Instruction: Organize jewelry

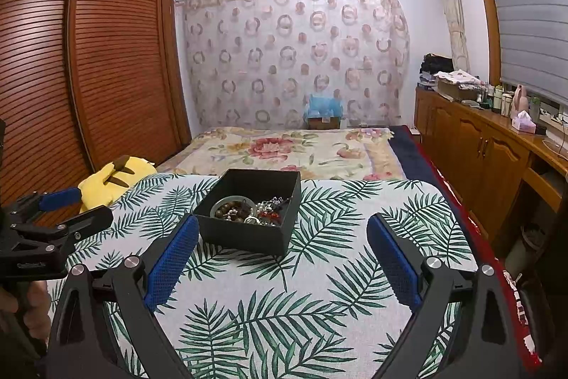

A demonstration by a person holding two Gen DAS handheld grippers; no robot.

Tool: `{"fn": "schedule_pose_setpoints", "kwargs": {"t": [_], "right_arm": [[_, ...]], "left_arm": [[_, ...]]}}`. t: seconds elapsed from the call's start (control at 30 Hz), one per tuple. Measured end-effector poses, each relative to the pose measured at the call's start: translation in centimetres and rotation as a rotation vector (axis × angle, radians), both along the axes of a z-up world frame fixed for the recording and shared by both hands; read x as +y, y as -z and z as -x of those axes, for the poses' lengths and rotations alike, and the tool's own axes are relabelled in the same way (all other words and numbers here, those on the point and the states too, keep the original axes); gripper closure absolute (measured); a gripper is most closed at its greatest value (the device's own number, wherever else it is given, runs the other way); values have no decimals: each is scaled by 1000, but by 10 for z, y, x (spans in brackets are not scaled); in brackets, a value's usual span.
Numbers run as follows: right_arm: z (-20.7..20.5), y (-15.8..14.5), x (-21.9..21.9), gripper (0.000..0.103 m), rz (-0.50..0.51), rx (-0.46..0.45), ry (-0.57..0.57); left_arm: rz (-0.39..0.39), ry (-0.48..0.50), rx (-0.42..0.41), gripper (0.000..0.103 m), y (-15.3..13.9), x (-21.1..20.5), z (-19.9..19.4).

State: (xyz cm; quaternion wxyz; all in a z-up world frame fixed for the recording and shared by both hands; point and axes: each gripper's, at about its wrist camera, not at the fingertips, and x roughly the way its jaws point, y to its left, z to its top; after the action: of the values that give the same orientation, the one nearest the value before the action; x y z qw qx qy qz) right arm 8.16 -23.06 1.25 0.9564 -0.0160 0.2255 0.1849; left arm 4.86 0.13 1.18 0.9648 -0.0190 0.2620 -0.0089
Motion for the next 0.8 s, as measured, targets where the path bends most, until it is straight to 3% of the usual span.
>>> {"fn": "schedule_pose_setpoints", "kwargs": {"t": [0.8], "right_arm": [[0,0,-1,7,-2,0,-1]], "left_arm": [[1,5,-2,8,2,-2,5]]}}
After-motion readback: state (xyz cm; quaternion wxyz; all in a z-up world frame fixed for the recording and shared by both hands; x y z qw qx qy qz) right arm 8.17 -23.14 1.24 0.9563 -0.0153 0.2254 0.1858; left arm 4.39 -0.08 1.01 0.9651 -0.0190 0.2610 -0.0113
